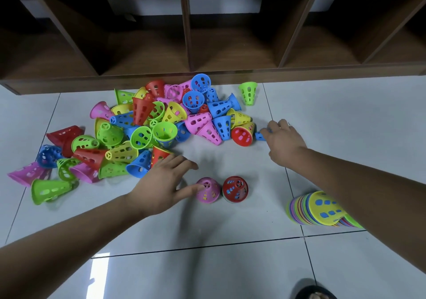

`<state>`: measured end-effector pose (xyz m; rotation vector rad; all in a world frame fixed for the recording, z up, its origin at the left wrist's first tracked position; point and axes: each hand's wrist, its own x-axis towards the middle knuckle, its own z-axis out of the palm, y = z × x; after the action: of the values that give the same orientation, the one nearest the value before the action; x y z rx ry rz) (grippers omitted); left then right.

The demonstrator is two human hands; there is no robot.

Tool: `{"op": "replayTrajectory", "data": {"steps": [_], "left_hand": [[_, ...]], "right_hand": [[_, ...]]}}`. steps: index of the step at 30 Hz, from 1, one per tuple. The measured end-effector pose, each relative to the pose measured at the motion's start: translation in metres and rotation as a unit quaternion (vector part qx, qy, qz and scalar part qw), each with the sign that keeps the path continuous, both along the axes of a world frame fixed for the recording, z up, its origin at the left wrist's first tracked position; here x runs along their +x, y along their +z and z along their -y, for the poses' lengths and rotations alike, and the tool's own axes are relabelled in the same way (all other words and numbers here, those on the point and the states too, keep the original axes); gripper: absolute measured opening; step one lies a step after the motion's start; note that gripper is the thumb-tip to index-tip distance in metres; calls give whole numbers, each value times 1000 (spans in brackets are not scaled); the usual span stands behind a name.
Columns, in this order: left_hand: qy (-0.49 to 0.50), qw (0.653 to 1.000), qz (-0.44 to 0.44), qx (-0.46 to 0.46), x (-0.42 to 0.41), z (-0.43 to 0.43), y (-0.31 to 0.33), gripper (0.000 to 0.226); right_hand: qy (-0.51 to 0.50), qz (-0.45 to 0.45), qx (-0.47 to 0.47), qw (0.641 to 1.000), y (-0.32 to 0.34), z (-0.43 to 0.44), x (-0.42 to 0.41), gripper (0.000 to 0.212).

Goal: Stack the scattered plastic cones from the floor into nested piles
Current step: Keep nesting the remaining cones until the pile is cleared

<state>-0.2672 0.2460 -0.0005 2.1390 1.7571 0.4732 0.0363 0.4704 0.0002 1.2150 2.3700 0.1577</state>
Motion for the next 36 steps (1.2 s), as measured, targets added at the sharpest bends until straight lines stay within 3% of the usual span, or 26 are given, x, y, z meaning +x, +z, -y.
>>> {"op": "replayTrajectory", "data": {"steps": [4,7,13,18,26,29,32,36], "left_hand": [[26,998,-46,41,-15,8,2,42],[55,996,-66,19,-24,12,-3,47],[130,989,51,-51,-33,21,-24,61],[143,980,92,-102,-35,30,-47,50],[172,974,120,-80,-33,26,-38,45],[156,977,135,-57,-27,19,-17,47],[138,976,164,-37,-16,12,6,44],[144,967,210,-28,0,4,31,50]], "right_hand": [[12,45,35,998,1,2,-2,56],[4,62,44,997,0,3,-2,51],[5,66,36,997,-6,8,1,63],[6,72,28,997,-8,8,3,65],[47,124,-16,991,-11,12,9,42],[36,60,-36,997,1,14,5,45],[-6,-88,-73,993,19,24,-4,48],[-101,-322,-163,927,46,53,-12,35]]}}
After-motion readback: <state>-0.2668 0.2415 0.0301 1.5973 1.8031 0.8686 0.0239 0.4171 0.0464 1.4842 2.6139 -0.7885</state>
